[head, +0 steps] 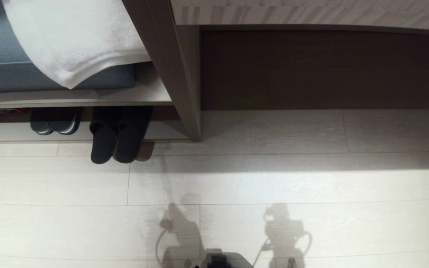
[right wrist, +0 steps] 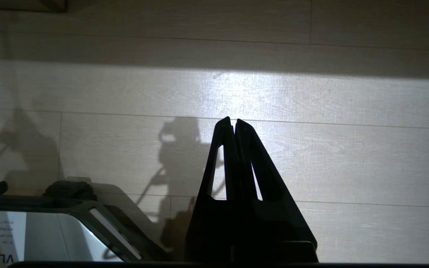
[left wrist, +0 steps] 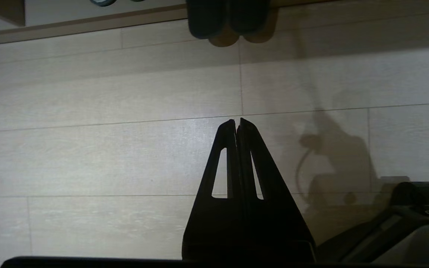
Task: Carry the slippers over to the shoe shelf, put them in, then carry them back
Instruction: Pick up the slippers in the shoe cabinet
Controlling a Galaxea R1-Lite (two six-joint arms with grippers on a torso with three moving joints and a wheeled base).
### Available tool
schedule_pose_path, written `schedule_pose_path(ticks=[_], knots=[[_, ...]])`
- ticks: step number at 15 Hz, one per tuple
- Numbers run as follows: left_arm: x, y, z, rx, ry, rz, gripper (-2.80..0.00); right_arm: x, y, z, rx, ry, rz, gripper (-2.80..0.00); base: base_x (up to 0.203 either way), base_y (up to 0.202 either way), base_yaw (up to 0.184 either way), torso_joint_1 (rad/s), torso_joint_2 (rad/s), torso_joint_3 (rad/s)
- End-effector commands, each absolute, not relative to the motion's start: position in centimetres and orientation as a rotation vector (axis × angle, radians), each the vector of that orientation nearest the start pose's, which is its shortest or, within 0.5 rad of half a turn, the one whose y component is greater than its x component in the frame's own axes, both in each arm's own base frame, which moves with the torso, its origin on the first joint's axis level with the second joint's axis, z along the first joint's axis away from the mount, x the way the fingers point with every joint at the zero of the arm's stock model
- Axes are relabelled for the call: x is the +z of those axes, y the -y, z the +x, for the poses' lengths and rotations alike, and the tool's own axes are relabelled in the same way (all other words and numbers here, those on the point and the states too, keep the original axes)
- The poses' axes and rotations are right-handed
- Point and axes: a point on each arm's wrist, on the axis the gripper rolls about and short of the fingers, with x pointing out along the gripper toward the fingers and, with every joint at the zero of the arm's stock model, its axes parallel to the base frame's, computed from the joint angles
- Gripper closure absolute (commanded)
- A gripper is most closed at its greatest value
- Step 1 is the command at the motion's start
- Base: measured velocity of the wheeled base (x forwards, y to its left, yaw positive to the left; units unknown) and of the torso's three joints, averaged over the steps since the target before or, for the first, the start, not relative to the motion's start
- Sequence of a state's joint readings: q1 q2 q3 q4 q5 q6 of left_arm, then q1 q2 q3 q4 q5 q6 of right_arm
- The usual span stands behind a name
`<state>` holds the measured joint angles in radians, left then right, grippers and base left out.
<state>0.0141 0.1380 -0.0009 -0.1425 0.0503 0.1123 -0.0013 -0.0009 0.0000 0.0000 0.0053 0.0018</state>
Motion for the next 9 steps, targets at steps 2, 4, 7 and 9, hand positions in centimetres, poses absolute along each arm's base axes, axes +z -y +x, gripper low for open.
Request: schedule_pose_path(ticks=[2, 4, 7, 9], knots=[[7.85, 0.01, -2.28, 0.011, 0.029, 0.115, 0.0, 7.54, -0.02, -2.29, 0.005, 0.002, 0.002, 0.0, 0.0, 0.0, 0.0, 0.0, 0.0, 0.0], [7.44, 0.09, -2.28, -0.023, -0.013, 0.122, 0.0, 7.54, -0.02, -2.29, 0.005, 0.002, 0.002, 0.0, 0.0, 0.0, 0.0, 0.0, 0.0, 0.0], [7.42, 0.1, -2.28, -0.031, -0.01, 0.129, 0.0, 7.54, -0.02, -2.29, 0.005, 0.002, 0.002, 0.0, 0.0, 0.0, 0.0, 0.0, 0.0, 0.0], [7.46, 0.1, -2.29, -0.031, -0.009, 0.126, 0.0, 7.54, -0.02, -2.29, 0.005, 0.002, 0.002, 0.0, 0.0, 0.0, 0.0, 0.0, 0.0, 0.0]])
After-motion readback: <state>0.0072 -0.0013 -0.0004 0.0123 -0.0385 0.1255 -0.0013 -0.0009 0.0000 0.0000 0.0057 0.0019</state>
